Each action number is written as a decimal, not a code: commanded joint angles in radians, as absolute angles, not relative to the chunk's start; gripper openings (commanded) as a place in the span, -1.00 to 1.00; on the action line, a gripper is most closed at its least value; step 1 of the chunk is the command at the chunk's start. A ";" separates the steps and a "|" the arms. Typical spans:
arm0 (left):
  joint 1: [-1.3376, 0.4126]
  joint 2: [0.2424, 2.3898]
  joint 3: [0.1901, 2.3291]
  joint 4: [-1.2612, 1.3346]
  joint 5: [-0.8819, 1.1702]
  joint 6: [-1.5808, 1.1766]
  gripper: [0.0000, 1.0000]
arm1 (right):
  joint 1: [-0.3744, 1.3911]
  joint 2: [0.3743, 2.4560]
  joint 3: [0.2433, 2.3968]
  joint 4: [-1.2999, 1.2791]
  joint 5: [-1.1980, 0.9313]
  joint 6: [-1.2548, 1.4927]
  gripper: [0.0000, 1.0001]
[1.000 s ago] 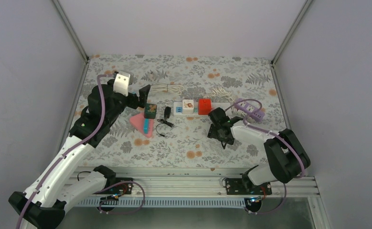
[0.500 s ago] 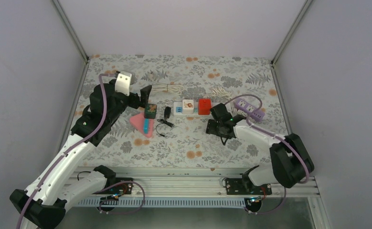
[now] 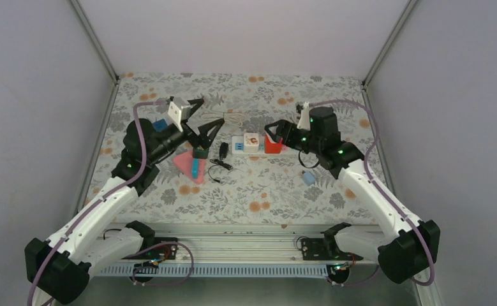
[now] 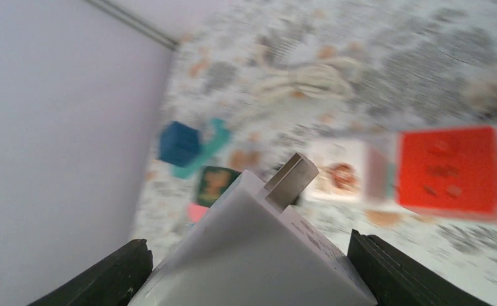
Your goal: Insert the plug
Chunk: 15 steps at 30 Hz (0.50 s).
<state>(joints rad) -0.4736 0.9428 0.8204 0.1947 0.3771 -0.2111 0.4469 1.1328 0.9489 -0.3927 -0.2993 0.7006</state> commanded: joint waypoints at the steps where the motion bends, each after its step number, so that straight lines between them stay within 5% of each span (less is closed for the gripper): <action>1: -0.484 0.944 0.690 0.647 0.629 0.004 1.00 | 0.422 1.138 1.058 -0.303 -0.585 0.725 0.43; 11: -0.554 1.202 0.701 1.008 0.884 0.463 0.94 | 0.416 1.229 1.149 -0.125 -0.970 0.926 0.37; 15: -0.566 1.285 0.811 0.823 0.933 0.574 0.91 | 0.416 1.236 1.160 -0.092 -1.037 0.978 0.36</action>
